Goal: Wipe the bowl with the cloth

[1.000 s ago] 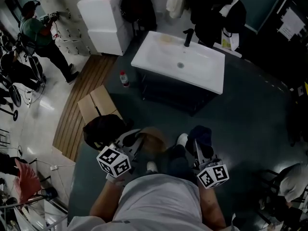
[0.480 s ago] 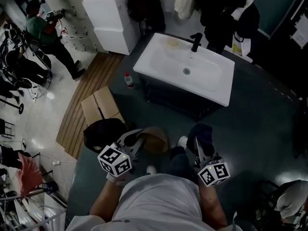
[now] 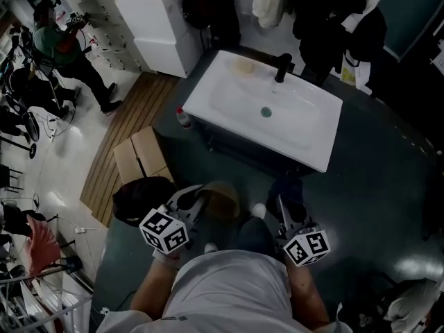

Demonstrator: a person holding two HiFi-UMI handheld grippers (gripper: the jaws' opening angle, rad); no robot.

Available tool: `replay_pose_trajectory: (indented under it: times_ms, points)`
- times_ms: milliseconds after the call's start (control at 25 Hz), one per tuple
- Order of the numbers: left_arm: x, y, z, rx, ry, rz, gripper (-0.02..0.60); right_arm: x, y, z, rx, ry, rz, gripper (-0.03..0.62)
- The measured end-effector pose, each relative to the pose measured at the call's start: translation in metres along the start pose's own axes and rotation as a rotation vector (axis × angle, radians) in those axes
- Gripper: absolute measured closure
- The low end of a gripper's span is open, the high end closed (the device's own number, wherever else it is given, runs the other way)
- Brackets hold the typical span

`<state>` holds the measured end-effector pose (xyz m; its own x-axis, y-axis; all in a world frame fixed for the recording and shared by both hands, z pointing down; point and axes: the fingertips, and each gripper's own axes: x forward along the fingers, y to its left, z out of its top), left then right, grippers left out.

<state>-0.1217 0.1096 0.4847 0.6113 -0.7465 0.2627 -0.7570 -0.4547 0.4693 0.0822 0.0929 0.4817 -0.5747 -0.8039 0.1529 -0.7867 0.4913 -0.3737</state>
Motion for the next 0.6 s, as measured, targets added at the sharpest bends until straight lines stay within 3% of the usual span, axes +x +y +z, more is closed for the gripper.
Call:
replay_pose_trajectory:
  times_ms: [600]
  points:
    - [0.115,-0.026,0.041,0.005,0.040,0.059,0.561,0.044,-0.101,0.062,0.061,0.022,0.068,0.511]
